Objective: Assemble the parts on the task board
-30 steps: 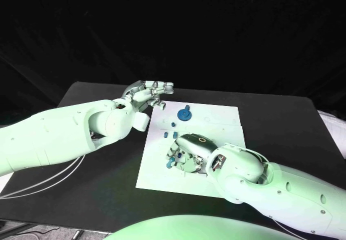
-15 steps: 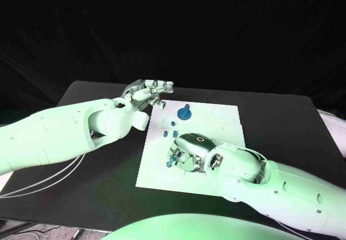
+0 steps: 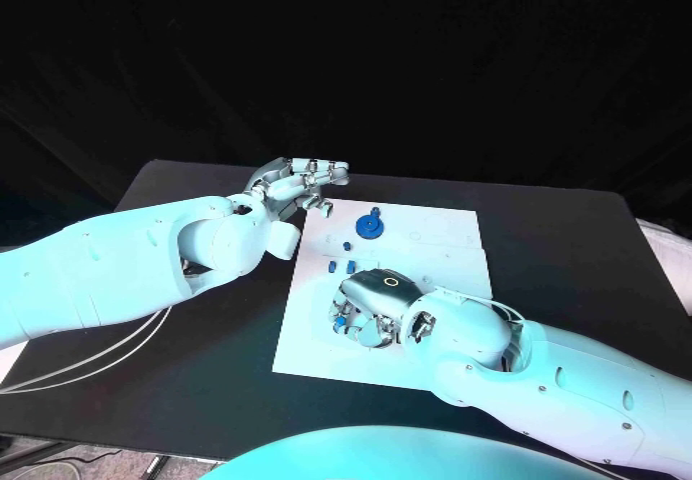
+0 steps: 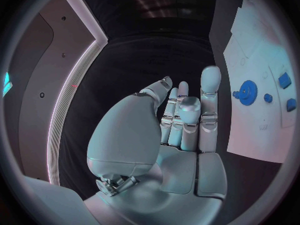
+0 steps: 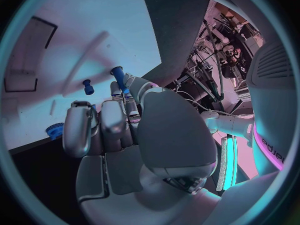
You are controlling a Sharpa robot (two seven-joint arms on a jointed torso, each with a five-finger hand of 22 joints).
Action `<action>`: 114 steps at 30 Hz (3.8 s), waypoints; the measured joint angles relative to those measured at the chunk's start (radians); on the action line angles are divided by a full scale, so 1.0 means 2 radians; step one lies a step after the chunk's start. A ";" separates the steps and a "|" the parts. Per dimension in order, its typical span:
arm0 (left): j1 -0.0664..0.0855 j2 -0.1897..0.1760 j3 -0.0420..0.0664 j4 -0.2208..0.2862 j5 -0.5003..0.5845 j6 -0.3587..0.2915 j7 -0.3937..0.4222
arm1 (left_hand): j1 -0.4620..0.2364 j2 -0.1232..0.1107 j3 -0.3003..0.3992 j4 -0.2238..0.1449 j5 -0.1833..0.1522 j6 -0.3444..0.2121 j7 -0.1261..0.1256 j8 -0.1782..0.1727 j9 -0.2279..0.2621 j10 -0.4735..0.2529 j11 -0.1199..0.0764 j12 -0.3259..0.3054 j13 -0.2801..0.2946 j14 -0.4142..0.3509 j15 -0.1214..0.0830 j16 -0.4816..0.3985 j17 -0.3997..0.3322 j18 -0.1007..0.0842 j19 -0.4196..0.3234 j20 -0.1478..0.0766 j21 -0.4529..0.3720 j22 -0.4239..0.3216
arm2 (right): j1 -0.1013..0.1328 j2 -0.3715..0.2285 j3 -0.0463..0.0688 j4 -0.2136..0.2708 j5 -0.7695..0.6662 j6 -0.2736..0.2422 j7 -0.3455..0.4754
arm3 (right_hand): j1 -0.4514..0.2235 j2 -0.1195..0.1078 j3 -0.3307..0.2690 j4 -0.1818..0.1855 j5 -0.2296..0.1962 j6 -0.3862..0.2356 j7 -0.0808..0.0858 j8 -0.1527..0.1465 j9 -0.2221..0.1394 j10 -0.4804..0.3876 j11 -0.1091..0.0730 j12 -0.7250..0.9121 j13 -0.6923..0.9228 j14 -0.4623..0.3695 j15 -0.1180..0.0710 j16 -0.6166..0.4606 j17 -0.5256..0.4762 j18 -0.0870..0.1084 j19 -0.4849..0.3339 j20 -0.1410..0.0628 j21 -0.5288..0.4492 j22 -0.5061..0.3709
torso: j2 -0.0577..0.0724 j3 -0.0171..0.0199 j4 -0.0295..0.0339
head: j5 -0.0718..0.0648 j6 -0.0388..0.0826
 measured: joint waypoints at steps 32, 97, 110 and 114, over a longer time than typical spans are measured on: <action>0.000 -0.011 -0.001 0.001 0.000 0.001 -0.005 | 0.000 0.000 0.000 0.000 0.000 0.000 0.000 0.000 0.000 -0.002 0.002 0.002 0.000 0.000 0.000 0.000 -0.002 0.000 0.000 0.000 -0.002 -0.001 | 0.001 -0.206 0.035 0.112 0.106 -0.142 -0.009 | -0.045 0.005 -0.100 0.031 -0.002 -0.060 0.004 0.018 -0.015 0.016 -0.014 0.102 0.024 -0.001 0.001 -0.025 -0.037 0.008 -0.014 0.002 -0.037 -0.048 | -0.004 -0.0015 -0.0068 | -0.025 0.014; -0.008 -0.013 -0.002 0.005 0.000 0.013 -0.006 | 0.000 0.000 0.000 0.000 0.000 0.000 0.000 0.000 0.000 -0.004 0.000 0.002 0.000 0.000 0.000 0.000 -0.003 0.000 0.000 0.000 -0.002 -0.002 | -0.067 -0.205 0.038 0.066 0.108 -0.101 -0.126 | -0.079 0.022 -0.265 0.113 0.114 -0.043 -0.021 0.066 0.019 0.062 -0.041 0.494 0.496 0.000 -0.020 0.108 0.163 -0.008 0.025 -0.020 0.037 0.053 | -0.007 -0.0017 -0.0234 | -0.039 0.008; -0.008 -0.014 -0.002 0.006 0.000 0.016 -0.007 | 0.000 0.000 0.000 0.000 0.000 0.000 0.000 0.000 0.000 -0.004 0.000 0.002 0.000 0.000 0.000 0.000 -0.003 0.000 0.000 0.000 -0.002 -0.002 | -0.070 -0.218 0.039 0.088 0.133 -0.137 -0.125 | -0.064 0.042 -0.268 0.113 0.148 -0.035 -0.025 0.072 0.021 0.069 -0.047 0.496 0.506 -0.001 -0.023 0.115 0.179 -0.008 0.028 -0.023 0.045 0.053 | -0.007 -0.0016 -0.0243 | -0.037 0.009; -0.008 -0.014 -0.002 0.006 0.000 0.017 -0.008 | 0.000 0.000 0.000 0.000 0.000 0.000 0.000 0.000 0.000 -0.004 0.000 0.004 0.000 0.000 0.000 0.000 -0.004 0.000 0.000 0.000 -0.005 -0.003 | -0.067 -0.218 0.041 0.099 0.153 -0.152 -0.123 | -0.070 0.048 -0.272 0.116 0.167 -0.035 -0.025 0.072 0.021 0.071 -0.049 0.496 0.512 0.000 -0.023 0.118 0.183 -0.016 0.029 -0.023 0.048 0.053 | -0.007 -0.0016 -0.0243 | -0.037 0.011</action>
